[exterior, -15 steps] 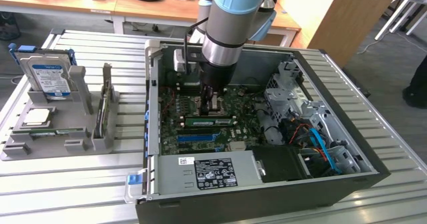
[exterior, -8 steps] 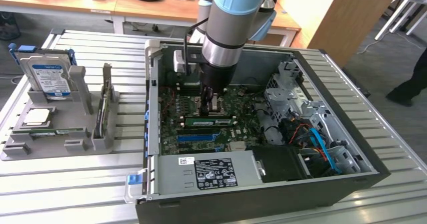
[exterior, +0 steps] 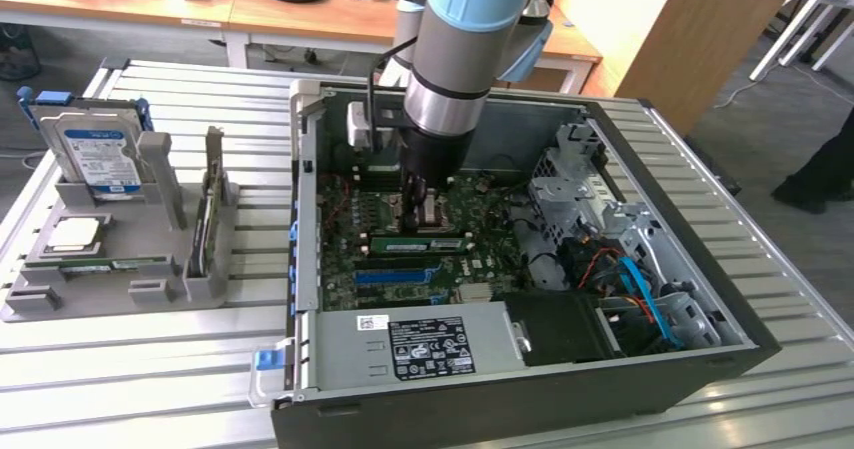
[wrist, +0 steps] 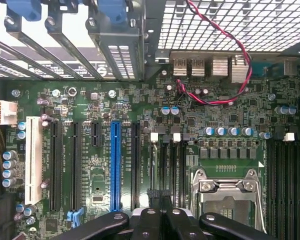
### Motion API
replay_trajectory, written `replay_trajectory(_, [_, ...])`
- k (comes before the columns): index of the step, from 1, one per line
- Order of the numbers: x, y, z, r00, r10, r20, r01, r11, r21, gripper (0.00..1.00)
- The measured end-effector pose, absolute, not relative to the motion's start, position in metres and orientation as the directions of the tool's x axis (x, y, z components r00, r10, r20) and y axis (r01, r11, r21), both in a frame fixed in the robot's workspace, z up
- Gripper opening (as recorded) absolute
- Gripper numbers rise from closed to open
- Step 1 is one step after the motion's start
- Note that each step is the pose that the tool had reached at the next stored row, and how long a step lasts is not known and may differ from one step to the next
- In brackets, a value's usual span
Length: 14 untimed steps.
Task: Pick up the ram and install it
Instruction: 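Press down the ram until it locks into place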
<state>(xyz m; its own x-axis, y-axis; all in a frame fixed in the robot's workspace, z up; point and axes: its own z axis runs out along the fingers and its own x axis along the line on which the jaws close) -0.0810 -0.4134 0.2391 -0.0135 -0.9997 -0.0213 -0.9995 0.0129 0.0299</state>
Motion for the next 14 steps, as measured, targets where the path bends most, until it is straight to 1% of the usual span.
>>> replay_trajectory(14, [-0.0809,-0.4134,0.2358,-0.013,-1.000,-0.021,-0.999,0.013,0.030,0.11])
